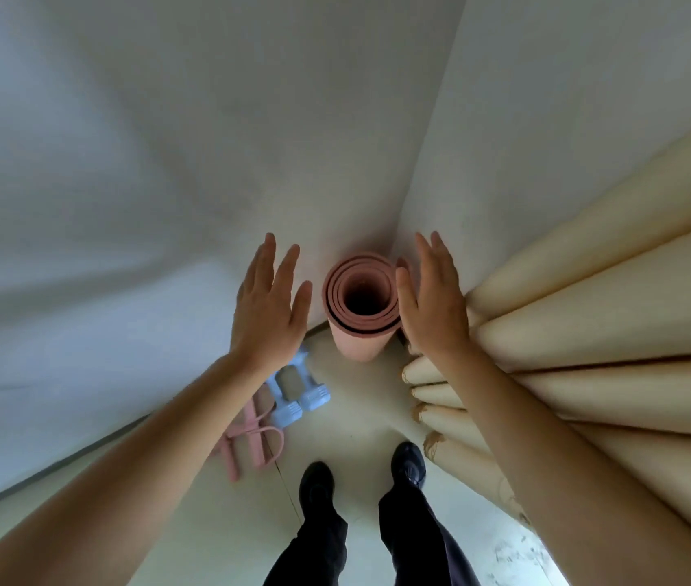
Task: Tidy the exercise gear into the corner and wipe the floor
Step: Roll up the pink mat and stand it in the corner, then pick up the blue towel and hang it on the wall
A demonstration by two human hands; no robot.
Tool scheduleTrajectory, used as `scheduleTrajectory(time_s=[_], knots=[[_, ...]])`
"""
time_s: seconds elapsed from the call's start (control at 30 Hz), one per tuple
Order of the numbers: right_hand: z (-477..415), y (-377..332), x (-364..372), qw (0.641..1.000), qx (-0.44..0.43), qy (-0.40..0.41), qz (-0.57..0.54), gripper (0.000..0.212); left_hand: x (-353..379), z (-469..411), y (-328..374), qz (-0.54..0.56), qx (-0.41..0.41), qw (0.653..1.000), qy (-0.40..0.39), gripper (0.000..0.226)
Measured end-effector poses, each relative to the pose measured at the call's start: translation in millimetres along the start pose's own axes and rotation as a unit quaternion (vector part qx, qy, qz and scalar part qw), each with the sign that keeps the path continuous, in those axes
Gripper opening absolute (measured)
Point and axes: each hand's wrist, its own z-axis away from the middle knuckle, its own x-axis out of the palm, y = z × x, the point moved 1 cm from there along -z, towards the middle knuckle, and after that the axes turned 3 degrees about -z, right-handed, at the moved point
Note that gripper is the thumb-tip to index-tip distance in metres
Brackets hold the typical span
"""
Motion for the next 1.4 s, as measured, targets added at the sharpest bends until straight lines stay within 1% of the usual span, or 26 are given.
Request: scheduleTrajectory(time_s=[0.07,0.17,0.23,0.3,0.4,0.5,0.63,0.73,0.83,0.93,1.03,1.13,1.2,1.27,1.4], knots=[[-4,-44,-35,0.998,-0.055,0.022,0.033,0.057,-57,5,12,-0.041,0.044,0.997,0.052,0.056],[-9,-115,-86,0.984,-0.142,0.073,0.076,0.058,-144,18,27,-0.09,0.091,0.981,0.148,0.054],[-7,-156,-112,0.972,-0.189,0.098,0.102,0.058,-192,32,34,-0.112,0.095,0.967,0.207,0.053],[-5,-188,-127,0.959,-0.235,0.105,0.122,0.059,-229,52,35,-0.138,0.075,0.958,0.241,0.054],[-1,-229,-127,0.94,-0.306,0.086,0.126,0.061,-265,93,21,-0.186,0.03,0.944,0.273,0.057],[8,-269,-108,0.92,-0.374,0.059,0.103,0.061,-289,141,-1,-0.226,-0.043,0.93,0.287,0.058],[37,-320,-68,0.887,-0.457,0.001,0.06,0.066,-302,224,-24,-0.238,-0.192,0.904,0.297,0.06],[71,-354,-31,0.849,-0.525,-0.057,0.01,0.07,-304,300,-31,-0.247,-0.294,0.87,0.309,0.063],[120,-395,4,0.813,-0.573,-0.104,-0.022,0.073,-312,375,-33,-0.28,-0.36,0.83,0.32,0.063],[188,-447,27,0.782,-0.602,-0.153,-0.058,0.074,-336,453,-32,-0.302,-0.423,0.778,0.351,0.062],[268,-501,41,0.731,-0.649,-0.187,-0.097,0.074,-360,536,-30,-0.33,-0.475,0.724,0.375,0.061],[353,-550,56,0.674,-0.699,-0.201,-0.127,0.073,-376,625,-35,-0.343,-0.521,0.679,0.386,0.061],[414,-581,70,0.647,-0.72,-0.21,-0.138,0.072,-381,686,-41,-0.343,-0.551,0.655,0.388,0.062],[476,-607,86,0.626,-0.733,-0.223,-0.145,0.072,-384,748,-49,-0.339,-0.582,0.632,0.383,0.062],[586,-650,122,0.589,-0.755,-0.248,-0.146,0.072,-393,855,-66,-0.351,-0.621,0.601,0.361,0.064]])
